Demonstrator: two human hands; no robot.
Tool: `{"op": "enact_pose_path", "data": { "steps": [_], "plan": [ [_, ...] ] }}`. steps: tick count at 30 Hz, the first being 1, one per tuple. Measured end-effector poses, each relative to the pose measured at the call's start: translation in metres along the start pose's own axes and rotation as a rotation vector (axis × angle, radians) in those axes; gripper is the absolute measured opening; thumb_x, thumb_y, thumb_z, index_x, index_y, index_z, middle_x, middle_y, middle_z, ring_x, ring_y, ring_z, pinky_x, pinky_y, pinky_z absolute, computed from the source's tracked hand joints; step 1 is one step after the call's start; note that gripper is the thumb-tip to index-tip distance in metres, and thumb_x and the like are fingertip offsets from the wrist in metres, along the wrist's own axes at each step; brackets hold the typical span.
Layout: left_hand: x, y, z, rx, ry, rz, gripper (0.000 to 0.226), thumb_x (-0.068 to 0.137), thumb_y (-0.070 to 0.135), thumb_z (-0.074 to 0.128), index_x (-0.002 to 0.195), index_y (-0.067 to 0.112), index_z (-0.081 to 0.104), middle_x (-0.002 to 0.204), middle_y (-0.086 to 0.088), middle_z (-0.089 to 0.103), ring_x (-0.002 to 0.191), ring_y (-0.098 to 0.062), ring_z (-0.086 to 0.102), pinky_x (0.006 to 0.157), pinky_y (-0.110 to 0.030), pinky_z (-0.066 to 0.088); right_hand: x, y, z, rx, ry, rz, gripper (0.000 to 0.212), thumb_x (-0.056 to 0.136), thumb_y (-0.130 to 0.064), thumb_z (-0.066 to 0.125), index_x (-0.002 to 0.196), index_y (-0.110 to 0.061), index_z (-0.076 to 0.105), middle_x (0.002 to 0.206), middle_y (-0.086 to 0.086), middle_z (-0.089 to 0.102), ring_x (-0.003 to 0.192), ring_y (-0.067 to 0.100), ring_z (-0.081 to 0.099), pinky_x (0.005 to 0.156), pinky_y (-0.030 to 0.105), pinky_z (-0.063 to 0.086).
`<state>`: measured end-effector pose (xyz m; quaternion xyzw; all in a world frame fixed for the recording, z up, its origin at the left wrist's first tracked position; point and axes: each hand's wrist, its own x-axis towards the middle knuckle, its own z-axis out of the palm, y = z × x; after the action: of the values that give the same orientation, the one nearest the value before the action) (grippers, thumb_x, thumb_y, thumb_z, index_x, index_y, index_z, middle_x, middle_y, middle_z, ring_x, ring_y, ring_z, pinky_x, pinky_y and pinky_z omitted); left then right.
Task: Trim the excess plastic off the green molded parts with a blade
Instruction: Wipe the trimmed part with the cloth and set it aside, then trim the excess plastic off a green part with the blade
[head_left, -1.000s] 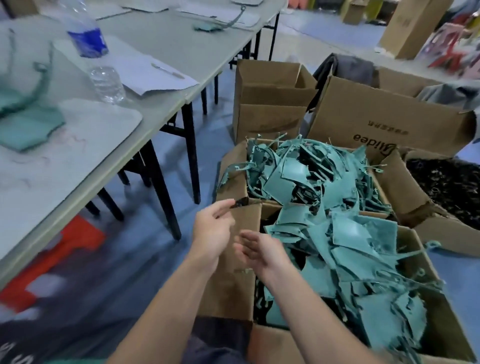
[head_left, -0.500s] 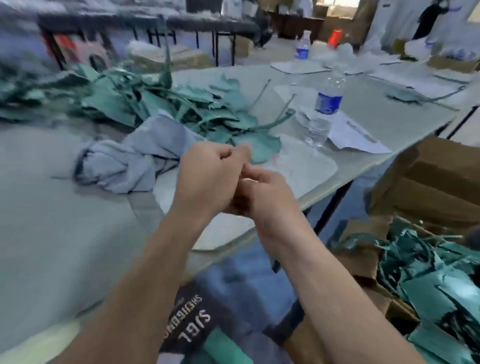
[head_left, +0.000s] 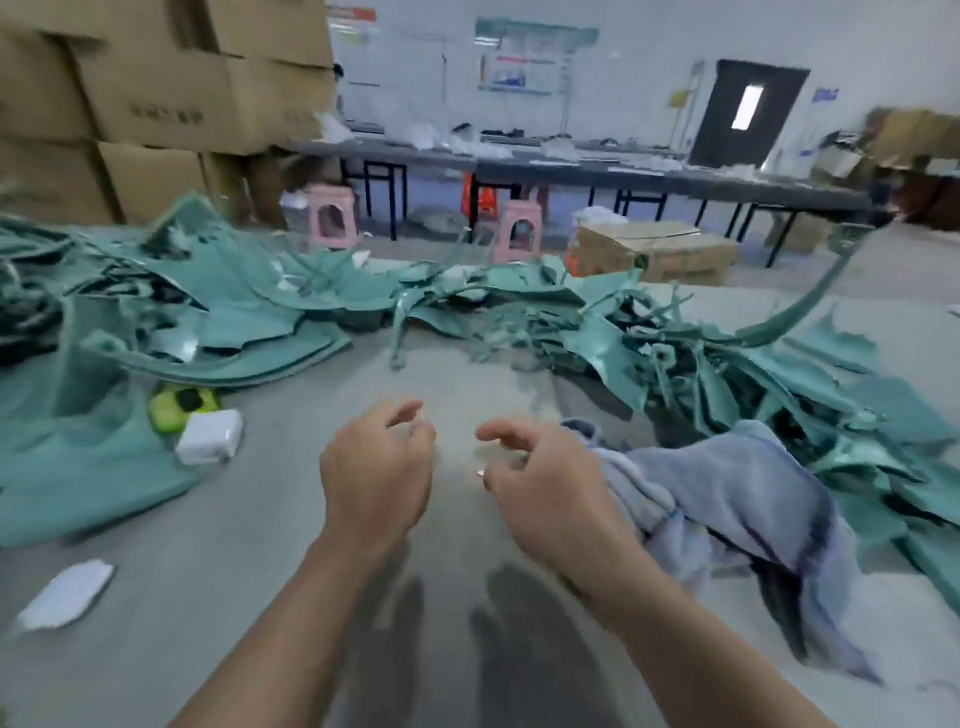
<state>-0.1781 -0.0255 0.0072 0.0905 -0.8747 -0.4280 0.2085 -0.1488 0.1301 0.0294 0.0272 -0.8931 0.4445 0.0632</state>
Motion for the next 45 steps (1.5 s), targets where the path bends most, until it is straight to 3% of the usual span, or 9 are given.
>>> {"op": "enact_pose_path", "data": {
  "steps": [2,5,9,15,23,30,35,41,45],
  "plan": [
    [0.029,-0.025,0.004,-0.027,0.006,-0.058,0.043,0.092,0.023,0.062,0.135,0.021,0.064,0.135,0.002,0.066,0.128,-0.021,0.056,0.110,-0.037,0.041,0.031,-0.004,0.009,-0.114,-0.029,-0.050,0.041,0.086,-0.025,0.057,0.124,-0.038,0.063,0.107,-0.013,0.071,0.077,-0.001,0.061,0.069,0.023,0.047],
    [0.066,-0.053,0.010,-0.129,0.039,-0.180,0.057,0.089,0.016,0.063,0.145,0.015,0.052,0.142,-0.005,0.061,0.132,-0.023,0.054,0.112,-0.035,0.039,0.084,-0.008,0.019,-0.277,-0.031,-0.134,0.052,0.090,-0.019,0.056,0.141,-0.029,0.053,0.154,-0.004,0.045,0.140,0.014,0.037,0.110,0.030,0.034],
    [0.106,-0.071,0.011,-0.067,-0.024,-0.220,0.081,0.082,0.024,0.066,0.155,0.030,0.032,0.154,0.005,0.047,0.137,-0.023,0.048,0.113,-0.040,0.040,0.154,-0.009,0.033,-0.500,-0.033,-0.165,0.075,0.093,-0.026,0.060,0.159,-0.018,0.026,0.170,0.005,0.013,0.157,0.024,0.005,0.125,0.037,0.011],
    [0.122,-0.084,0.021,0.143,-0.109,-0.167,0.081,0.080,0.033,0.067,0.153,0.034,0.035,0.149,0.002,0.050,0.134,-0.024,0.048,0.111,-0.039,0.040,0.251,-0.011,0.055,-0.715,0.065,-0.139,0.084,0.092,-0.044,0.064,0.158,-0.016,0.020,0.169,0.016,0.010,0.155,0.036,0.011,0.120,0.052,0.025],
    [0.124,-0.086,0.022,0.141,-0.086,-0.138,0.076,0.084,0.029,0.065,0.154,0.028,0.037,0.150,0.007,0.050,0.136,-0.018,0.046,0.114,-0.037,0.037,0.341,-0.040,0.089,-0.913,-0.085,-0.426,0.115,0.080,-0.027,0.081,0.163,-0.026,0.002,0.171,0.013,-0.004,0.156,0.039,-0.005,0.125,0.053,0.002],
    [0.128,-0.092,0.020,0.109,-0.094,-0.140,0.075,0.084,0.027,0.065,0.153,0.029,0.037,0.151,0.008,0.049,0.138,-0.016,0.045,0.115,-0.036,0.037,0.360,-0.035,0.133,-1.062,-0.282,-0.401,0.091,0.076,-0.007,0.071,0.154,-0.024,0.029,0.141,0.012,0.049,0.128,0.036,0.047,0.105,0.050,0.045],
    [0.128,-0.094,0.019,0.091,-0.086,-0.137,0.074,0.083,0.026,0.065,0.153,0.029,0.039,0.151,0.007,0.050,0.138,-0.016,0.045,0.115,-0.034,0.037,0.350,-0.023,0.137,-1.130,-0.118,-0.535,0.044,0.089,-0.016,0.059,0.132,-0.023,0.057,0.124,0.007,0.061,0.118,0.030,0.054,0.098,0.041,0.042],
    [0.126,-0.093,0.016,-0.031,-0.111,-0.154,0.091,0.079,0.017,0.068,0.158,0.029,0.026,0.157,0.006,0.044,0.143,-0.014,0.043,0.117,-0.034,0.035,0.293,-0.028,0.114,-1.263,-0.096,-0.601,0.028,0.093,-0.016,0.050,0.116,-0.015,0.066,0.121,0.011,0.062,0.116,0.031,0.056,0.104,0.043,0.038],
    [0.120,-0.089,0.011,-0.160,-0.059,-0.215,0.094,0.078,0.023,0.071,0.156,0.040,0.022,0.152,0.007,0.051,0.129,-0.017,0.054,0.102,-0.032,0.040,0.235,-0.043,0.085,-1.293,-0.203,-0.656,0.025,0.097,-0.016,0.046,0.112,-0.013,0.066,0.119,0.011,0.057,0.110,0.030,0.055,0.087,0.040,0.040]
  ]
}}
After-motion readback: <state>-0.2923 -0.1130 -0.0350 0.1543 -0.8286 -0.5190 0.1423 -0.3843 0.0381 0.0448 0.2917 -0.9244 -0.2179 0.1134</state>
